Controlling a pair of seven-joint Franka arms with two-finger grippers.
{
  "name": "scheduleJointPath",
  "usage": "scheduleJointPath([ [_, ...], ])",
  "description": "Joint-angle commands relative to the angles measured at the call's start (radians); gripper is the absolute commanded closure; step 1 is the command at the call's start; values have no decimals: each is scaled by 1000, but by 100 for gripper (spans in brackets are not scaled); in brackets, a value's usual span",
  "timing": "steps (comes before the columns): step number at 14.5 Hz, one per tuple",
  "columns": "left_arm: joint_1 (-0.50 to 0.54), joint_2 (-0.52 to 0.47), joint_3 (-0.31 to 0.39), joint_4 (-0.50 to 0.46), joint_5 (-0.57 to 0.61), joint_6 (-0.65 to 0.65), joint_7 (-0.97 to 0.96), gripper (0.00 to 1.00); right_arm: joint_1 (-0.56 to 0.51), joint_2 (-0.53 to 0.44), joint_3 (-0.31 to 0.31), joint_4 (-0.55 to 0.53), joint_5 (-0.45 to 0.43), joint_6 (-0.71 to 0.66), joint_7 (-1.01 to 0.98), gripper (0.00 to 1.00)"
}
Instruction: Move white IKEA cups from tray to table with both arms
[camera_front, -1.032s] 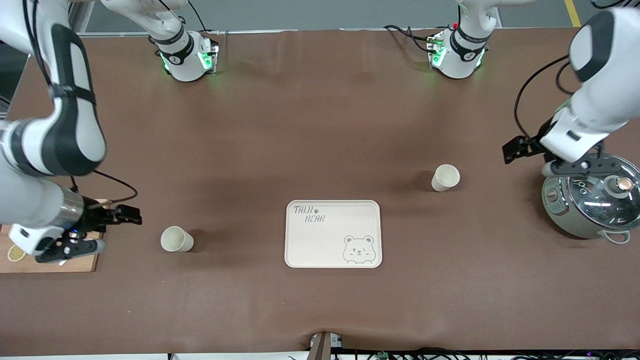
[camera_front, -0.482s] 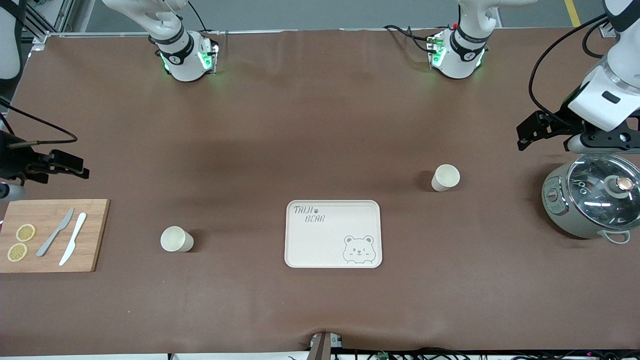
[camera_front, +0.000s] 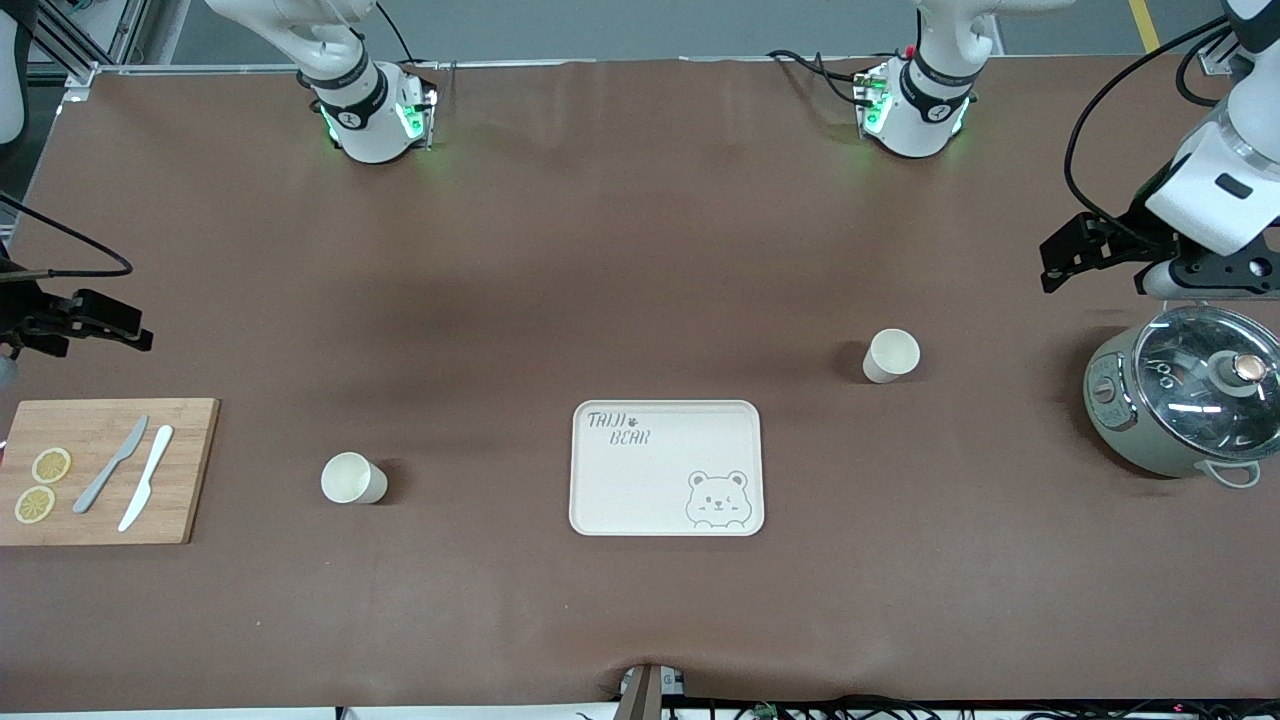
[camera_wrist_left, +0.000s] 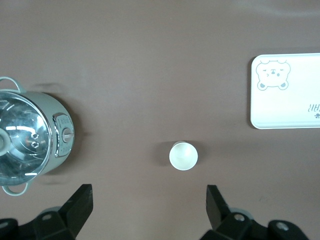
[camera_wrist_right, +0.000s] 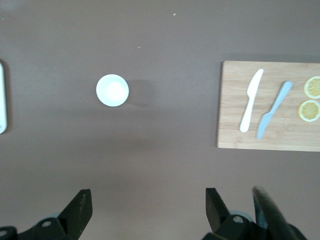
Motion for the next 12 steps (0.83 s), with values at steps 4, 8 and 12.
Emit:
scheduleJointPath([
  [4,-1,17,5,38,-13,-22,74,0,-18,-20,18,20,-36,-8,16,0],
  [8,-8,12,2,38,-14,-26,74,0,-18,-20,18,32,-39,-7,18,0],
  [12,-1,9,4,35,-4,-39,76,0,-18,-20,18,32,-32,-7,18,0],
])
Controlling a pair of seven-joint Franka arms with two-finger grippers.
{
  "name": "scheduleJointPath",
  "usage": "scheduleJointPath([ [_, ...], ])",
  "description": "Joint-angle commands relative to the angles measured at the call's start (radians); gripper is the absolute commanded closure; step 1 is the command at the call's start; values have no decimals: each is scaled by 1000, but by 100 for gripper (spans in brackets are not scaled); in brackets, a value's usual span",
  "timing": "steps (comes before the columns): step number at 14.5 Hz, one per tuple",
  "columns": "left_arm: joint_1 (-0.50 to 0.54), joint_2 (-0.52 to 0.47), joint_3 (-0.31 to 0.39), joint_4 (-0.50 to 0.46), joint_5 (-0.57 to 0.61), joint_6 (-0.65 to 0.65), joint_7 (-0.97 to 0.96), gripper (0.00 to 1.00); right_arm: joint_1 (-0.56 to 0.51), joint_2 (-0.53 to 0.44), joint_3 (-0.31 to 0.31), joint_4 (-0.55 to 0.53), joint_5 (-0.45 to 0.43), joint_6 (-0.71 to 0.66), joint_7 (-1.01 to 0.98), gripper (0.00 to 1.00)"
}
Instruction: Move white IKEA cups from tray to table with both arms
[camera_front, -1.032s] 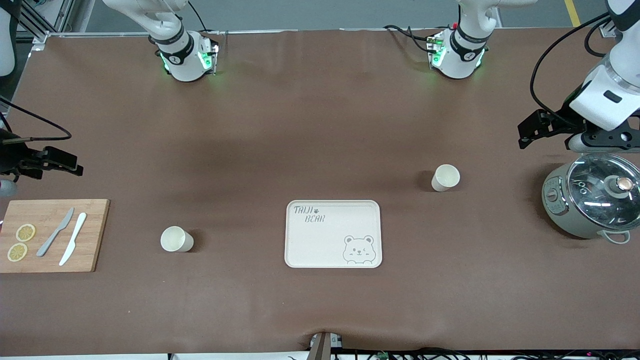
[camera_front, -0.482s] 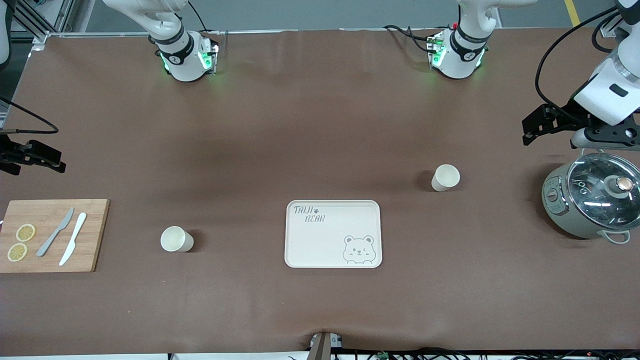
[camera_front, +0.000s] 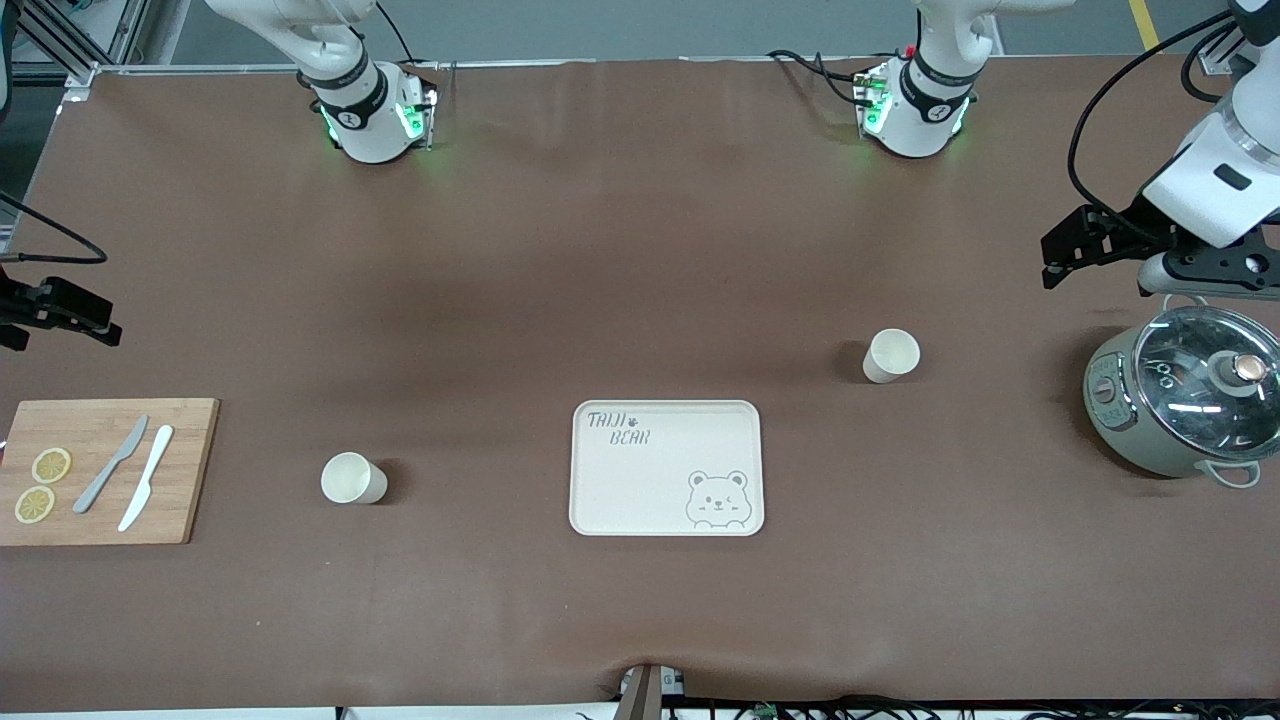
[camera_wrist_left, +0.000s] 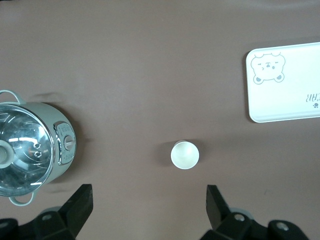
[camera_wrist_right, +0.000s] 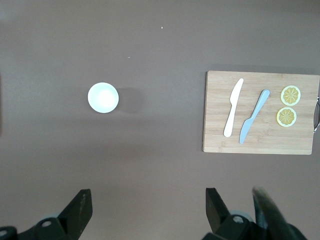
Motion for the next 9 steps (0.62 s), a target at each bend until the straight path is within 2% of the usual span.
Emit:
scheduleJointPath([
  [1,3,9,3,20,-1,-30,33,0,-16,-5,17,7,-7,-6,16,0],
  [3,5,19,8,22,-1,-52,104,0,-18,-5,17,7,-8,-6,16,0],
  [9,8,20,12,23,-16,-109,98,0,-18,-4,17,8,-5,-1,15,0],
])
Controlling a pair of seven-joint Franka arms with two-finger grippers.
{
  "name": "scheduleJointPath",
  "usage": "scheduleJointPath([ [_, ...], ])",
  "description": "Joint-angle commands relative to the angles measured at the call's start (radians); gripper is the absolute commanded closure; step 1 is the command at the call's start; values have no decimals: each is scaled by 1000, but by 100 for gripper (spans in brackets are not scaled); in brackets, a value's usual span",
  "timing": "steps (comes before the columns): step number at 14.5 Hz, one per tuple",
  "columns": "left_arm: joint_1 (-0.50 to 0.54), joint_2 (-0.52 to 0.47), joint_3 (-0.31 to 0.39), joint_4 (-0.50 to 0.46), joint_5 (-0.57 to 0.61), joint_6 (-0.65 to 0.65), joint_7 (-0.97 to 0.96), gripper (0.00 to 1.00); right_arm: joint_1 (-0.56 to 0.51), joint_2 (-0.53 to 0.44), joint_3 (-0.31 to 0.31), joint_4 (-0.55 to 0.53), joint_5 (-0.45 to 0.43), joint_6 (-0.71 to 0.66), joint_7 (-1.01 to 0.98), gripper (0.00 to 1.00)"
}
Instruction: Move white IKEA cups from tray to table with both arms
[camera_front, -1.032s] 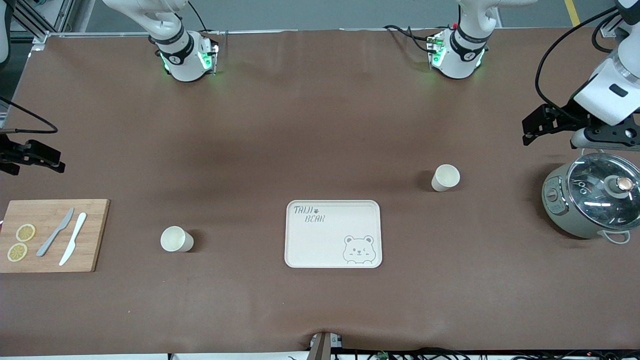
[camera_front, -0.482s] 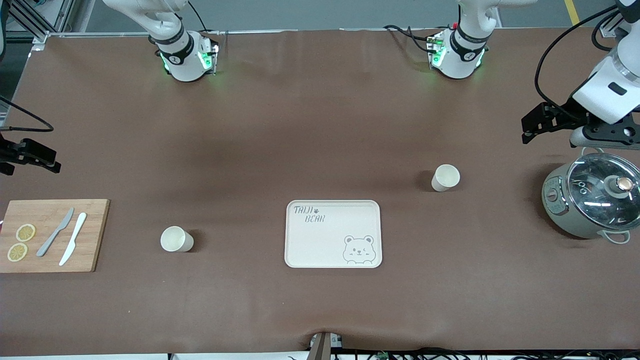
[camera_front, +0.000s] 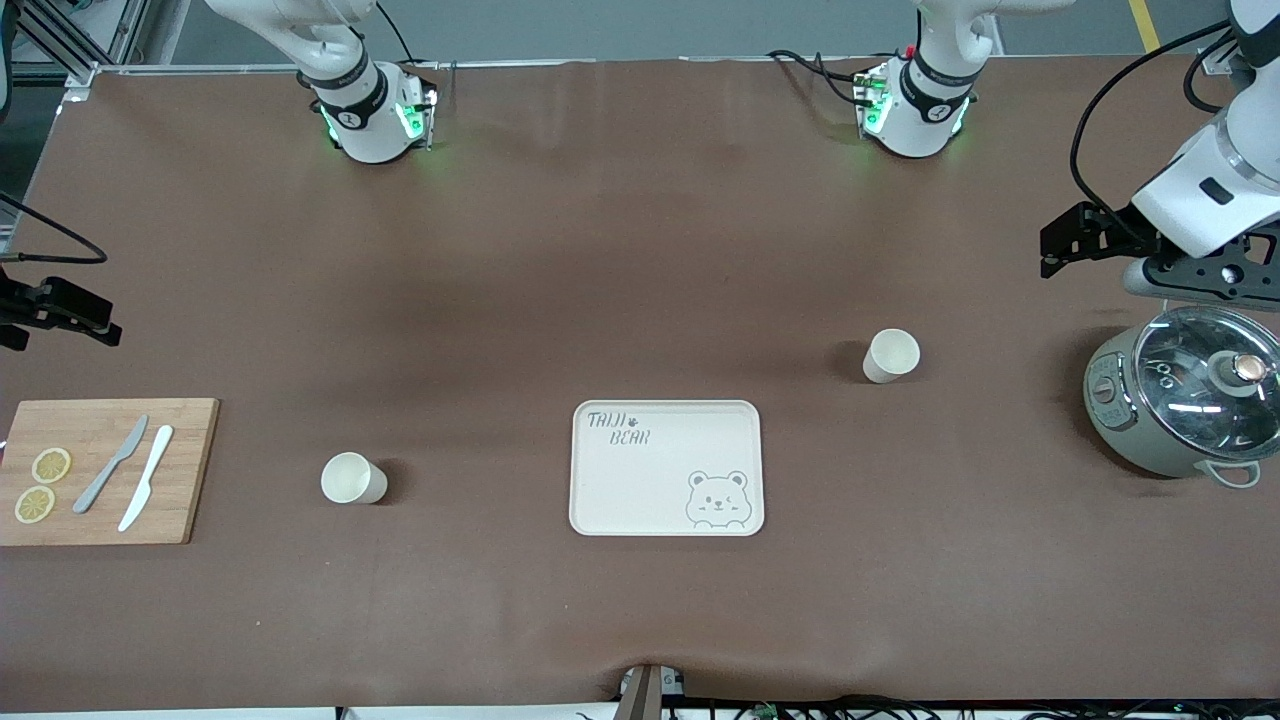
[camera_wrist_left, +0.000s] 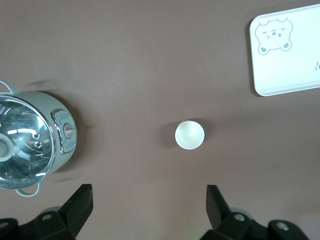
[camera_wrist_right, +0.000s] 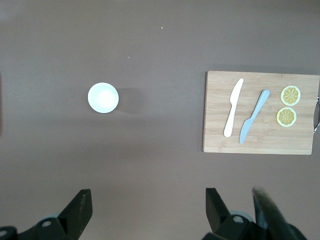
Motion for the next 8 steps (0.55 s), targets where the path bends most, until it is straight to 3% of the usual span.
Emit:
scheduleJointPath([
  [1,3,4,5,23,-18,-38,11,0,-18,-4,17,8,-7,-1,14,0],
  [8,3,1,5,25,-14,-47,-27,0,-18,-4,19,14,-4,-6,10,0],
])
